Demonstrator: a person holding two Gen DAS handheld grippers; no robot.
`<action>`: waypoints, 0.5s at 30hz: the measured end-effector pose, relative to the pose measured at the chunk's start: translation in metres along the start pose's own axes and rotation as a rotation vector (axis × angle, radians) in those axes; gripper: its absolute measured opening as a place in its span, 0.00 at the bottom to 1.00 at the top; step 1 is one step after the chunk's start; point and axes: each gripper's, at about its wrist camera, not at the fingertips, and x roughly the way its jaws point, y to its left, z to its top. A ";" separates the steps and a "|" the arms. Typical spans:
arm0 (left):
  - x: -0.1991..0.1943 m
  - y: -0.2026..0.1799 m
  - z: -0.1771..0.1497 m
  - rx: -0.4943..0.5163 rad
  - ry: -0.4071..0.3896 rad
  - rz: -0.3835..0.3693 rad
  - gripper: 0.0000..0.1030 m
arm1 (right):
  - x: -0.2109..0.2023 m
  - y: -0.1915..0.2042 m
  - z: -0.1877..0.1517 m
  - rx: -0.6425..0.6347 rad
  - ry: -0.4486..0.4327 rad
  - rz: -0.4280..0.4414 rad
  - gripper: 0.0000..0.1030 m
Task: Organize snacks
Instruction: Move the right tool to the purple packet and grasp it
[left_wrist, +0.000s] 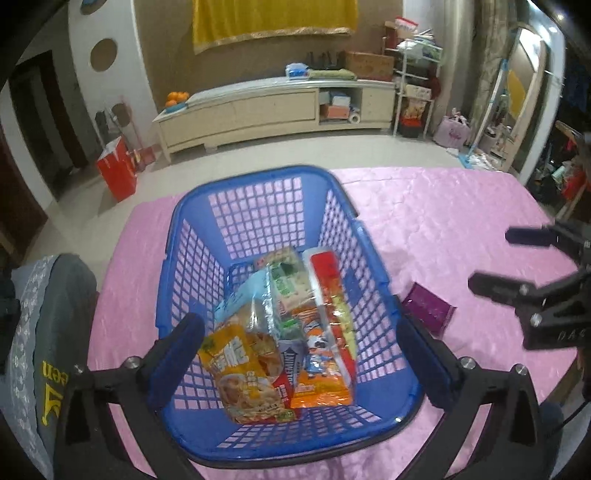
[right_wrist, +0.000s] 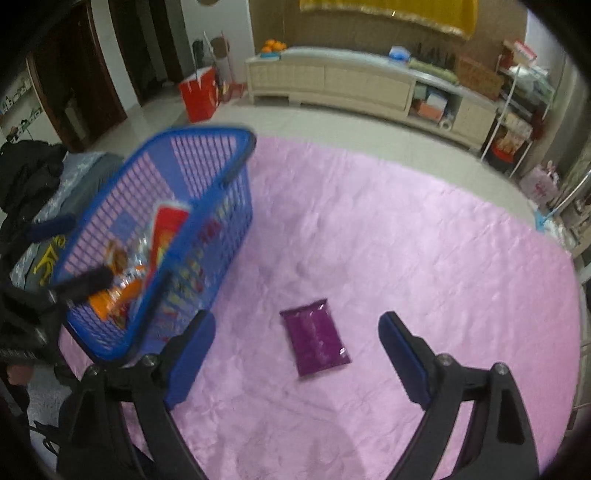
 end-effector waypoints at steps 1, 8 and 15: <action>0.006 0.004 0.000 -0.026 0.020 -0.003 1.00 | 0.008 0.001 -0.002 -0.002 0.017 0.005 0.90; 0.027 0.012 0.000 -0.065 0.057 0.004 1.00 | 0.043 -0.005 -0.011 -0.036 0.074 -0.032 0.90; 0.036 0.017 -0.002 -0.131 0.090 -0.045 1.00 | 0.075 -0.011 -0.016 -0.030 0.138 -0.019 0.90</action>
